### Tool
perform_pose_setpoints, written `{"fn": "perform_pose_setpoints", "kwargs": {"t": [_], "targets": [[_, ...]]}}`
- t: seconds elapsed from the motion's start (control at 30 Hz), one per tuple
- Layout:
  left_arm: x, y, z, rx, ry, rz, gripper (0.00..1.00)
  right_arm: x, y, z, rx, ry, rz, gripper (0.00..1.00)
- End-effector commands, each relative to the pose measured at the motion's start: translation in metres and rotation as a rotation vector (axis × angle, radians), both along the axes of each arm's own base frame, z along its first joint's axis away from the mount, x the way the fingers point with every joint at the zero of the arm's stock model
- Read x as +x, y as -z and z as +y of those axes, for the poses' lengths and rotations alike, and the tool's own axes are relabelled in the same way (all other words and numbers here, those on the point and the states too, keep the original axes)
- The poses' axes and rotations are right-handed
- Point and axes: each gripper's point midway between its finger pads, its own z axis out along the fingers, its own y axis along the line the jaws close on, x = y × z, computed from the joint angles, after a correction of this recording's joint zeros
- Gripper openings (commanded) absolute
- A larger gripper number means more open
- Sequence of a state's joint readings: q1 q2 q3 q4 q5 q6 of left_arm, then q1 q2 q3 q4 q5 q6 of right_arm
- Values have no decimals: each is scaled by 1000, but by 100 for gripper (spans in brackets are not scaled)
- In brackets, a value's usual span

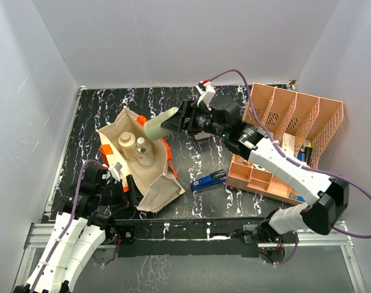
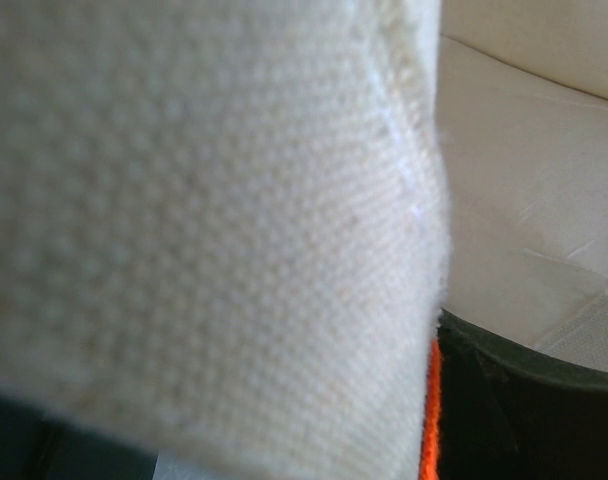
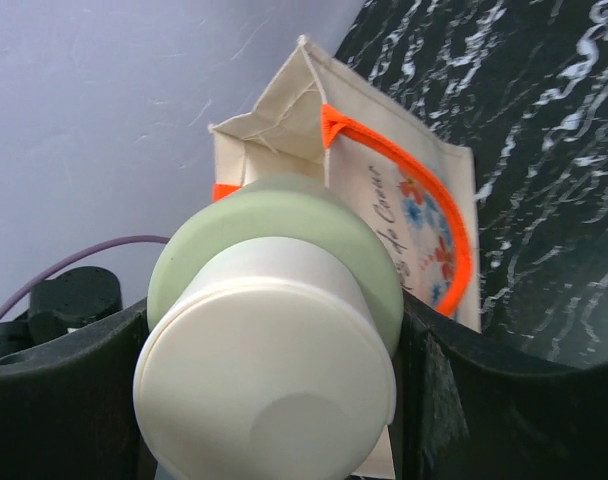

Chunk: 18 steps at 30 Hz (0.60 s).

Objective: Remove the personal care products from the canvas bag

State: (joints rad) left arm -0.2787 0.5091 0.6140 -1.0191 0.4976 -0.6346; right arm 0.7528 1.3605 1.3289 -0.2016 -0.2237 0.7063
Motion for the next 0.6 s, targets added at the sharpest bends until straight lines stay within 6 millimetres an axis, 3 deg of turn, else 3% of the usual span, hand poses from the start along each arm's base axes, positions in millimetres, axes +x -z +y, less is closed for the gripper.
{"fn": "perform_pose_setpoints", "kwargs": {"t": [0.0, 0.37, 0.57], "targets": [[-6, -6, -1, -7, 24, 10, 82, 11, -68, -45, 48, 167, -236, 8], [-5, -6, -1, -4, 25, 6, 82, 41, 60, -132, -482, 473, -210, 8], [-6, -7, 0, -7, 19, 2, 82, 57, 104, -133, -550, 478, -138, 8]]}}
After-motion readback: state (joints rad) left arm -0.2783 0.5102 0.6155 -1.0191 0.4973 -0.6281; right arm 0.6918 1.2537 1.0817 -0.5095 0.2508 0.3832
